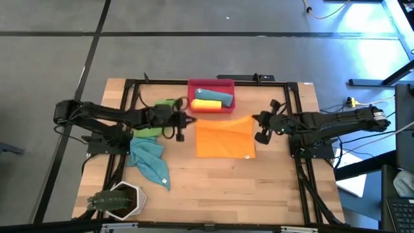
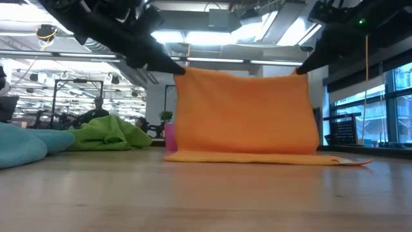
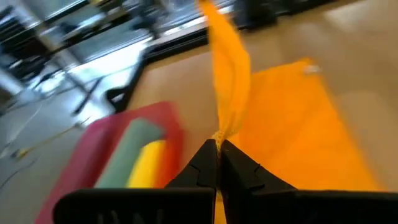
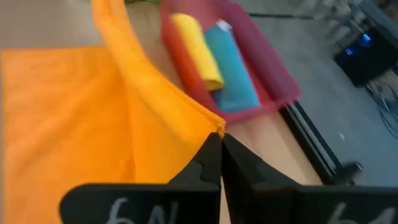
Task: Roll microfiber towels into tight, uniform cylinder then place into a basket
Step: Roll the orange microfiber cloth
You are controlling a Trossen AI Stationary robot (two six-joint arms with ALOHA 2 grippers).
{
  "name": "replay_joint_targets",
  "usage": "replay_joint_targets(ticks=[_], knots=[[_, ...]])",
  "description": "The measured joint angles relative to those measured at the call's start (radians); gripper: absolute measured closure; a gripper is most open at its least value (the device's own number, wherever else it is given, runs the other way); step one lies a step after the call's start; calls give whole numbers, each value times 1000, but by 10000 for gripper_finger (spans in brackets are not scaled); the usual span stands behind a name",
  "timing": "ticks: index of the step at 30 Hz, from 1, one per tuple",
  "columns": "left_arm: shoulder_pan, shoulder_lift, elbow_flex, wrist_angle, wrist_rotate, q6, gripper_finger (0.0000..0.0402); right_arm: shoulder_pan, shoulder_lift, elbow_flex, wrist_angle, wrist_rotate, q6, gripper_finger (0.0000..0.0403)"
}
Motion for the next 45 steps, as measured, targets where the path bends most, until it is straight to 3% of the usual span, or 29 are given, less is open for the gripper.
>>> replay_joint_targets(ticks=[5, 15, 21, 27, 34, 39, 45], knots=[[-86, 37, -1, -6, -102, 28, 401, 39, 42, -56, 12, 7, -30, 400], [-131, 239, 0, 35, -146, 35, 402, 69, 73, -152, 71, -89, 54, 401], [-173, 298, 0, 49, -107, 16, 401, 105, 72, -166, 101, -244, 67, 400], [-208, 310, 0, 49, -13, 13, 398, 109, 72, -166, 117, -401, 145, 366], [-269, 310, 0, 49, -9, 9, 351, 137, 72, -166, 116, -543, 243, 349], [-297, 310, 0, 49, -9, 9, 299, 170, 73, -166, 116, -526, 264, 346], [-299, 286, 0, 58, -20, -18, 245, 167, 73, -166, 106, -308, 263, 345]])
